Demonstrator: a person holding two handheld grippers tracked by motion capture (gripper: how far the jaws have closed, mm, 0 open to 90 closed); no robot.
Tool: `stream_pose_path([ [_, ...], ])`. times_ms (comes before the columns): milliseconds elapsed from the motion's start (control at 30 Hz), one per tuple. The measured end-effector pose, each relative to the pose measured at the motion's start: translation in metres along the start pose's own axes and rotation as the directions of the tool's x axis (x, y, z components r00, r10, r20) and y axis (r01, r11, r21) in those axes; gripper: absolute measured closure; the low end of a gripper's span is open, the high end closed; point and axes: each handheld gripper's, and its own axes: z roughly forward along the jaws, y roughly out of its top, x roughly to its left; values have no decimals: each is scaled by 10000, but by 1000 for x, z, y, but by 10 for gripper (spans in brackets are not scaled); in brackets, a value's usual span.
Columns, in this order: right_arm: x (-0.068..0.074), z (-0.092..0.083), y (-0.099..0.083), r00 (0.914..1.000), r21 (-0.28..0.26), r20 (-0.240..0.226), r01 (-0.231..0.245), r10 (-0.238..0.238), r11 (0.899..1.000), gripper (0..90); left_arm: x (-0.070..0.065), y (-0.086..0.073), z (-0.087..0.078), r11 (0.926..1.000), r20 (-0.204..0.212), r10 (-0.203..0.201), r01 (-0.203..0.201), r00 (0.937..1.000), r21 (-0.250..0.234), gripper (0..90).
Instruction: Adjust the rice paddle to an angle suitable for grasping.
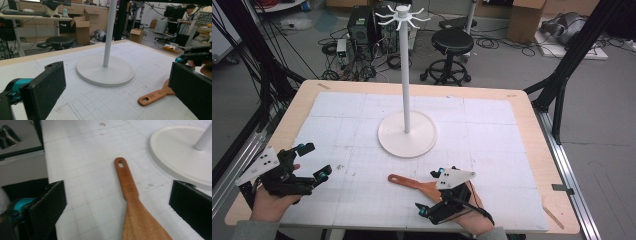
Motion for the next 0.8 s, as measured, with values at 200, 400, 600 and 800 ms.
stream_pose_path([
  [200, -4, 0, 3, 9999, -122, -68, 140, -140, 9998, 0, 1, -1, -5, 10000, -99, -34, 34, 9999, 9, 18],
  [400, -4, 10, 7, 9962, 552, 90, 862, -868, 9948, 0, 0, -1, -8, 10000, -128, -70, 70, 9999, 29, 18],
  [600, -3, 26, 14, 9926, 810, -59, 1216, -1215, 9893, 0, 1, -2, -13, 9999, -228, -137, 136, 9996, -39, 18],
  [800, -7, 36, 19, 9927, 860, -289, 1196, -1175, 9891, 2, 1, -3, -14, 9999, -235, -132, 133, 9996, 24, 18],
])
